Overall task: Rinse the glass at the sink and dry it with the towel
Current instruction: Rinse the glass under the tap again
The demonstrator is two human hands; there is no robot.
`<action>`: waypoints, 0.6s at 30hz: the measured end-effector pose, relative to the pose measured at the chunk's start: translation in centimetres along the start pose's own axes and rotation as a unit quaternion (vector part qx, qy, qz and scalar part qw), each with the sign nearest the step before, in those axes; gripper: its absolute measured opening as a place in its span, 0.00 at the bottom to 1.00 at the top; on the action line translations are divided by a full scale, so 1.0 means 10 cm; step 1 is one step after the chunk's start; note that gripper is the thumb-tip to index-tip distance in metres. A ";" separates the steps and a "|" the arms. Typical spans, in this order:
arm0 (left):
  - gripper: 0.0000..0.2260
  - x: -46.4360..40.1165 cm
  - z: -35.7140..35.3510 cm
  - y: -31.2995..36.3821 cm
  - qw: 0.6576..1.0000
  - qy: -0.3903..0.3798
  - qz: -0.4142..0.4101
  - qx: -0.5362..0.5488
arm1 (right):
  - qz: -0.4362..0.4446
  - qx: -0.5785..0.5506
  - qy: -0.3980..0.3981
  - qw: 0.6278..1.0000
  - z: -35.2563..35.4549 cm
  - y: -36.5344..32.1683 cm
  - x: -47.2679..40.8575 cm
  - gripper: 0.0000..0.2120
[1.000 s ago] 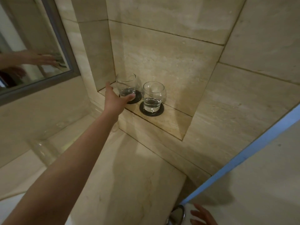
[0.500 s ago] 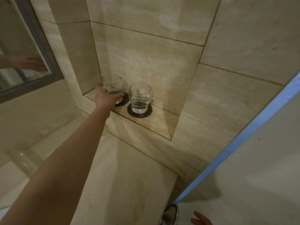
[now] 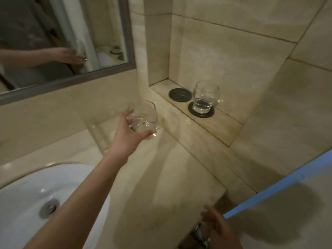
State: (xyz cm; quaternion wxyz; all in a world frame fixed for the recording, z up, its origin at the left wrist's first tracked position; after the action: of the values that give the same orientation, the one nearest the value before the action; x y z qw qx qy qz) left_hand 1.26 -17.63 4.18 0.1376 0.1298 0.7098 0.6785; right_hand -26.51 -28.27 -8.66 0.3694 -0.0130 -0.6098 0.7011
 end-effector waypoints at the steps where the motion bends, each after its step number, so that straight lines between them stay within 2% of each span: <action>1: 0.37 0.13 0.08 -0.03 1.000 0.006 0.004 0.001 | 0.014 0.012 -0.025 1.000 -0.03 -0.04 -0.04 0.32; 2: 0.37 0.26 0.15 -0.05 1.000 0.011 0.011 0.002 | 0.007 0.038 -0.042 0.998 -0.08 -0.08 -0.05 0.36; 3: 0.37 0.37 0.22 -0.08 1.000 0.015 0.019 0.002 | 0.014 0.054 -0.045 0.997 -0.12 -0.09 -0.09 0.34; 6: 0.38 0.68 0.39 -0.13 0.999 0.031 0.037 -0.001 | 0.043 0.065 -0.076 0.994 -0.29 -0.15 -0.08 0.18; 7: 0.38 0.77 0.44 -0.14 0.998 0.037 0.044 0.001 | 0.056 0.075 -0.084 0.992 -0.31 -0.17 -0.09 0.17; 11: 0.37 1.07 0.61 -0.17 0.995 0.072 0.064 0.006 | 0.094 0.113 -0.121 0.982 -0.45 -0.24 -0.08 0.19; 18: 0.34 1.54 1.01 -0.23 0.981 0.163 0.102 0.019 | 0.134 0.120 -0.218 0.959 -0.84 -0.37 -0.10 0.19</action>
State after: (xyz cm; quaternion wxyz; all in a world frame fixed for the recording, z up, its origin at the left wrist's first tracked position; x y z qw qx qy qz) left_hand -9.29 -2.64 1.19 -0.0527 0.0917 0.7185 0.6874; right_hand -20.01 -21.74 -8.08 0.1293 0.1031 -0.5794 0.7981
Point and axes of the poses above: each hand's wrist, its own x-axis away from the middle knuckle, its own z-axis out of the back of the hand, y = z × x, the point moved 1 cm from there along -x, towards the middle knuckle, and after that the axes turned 12 degrees about x, right-handed, at the moved point
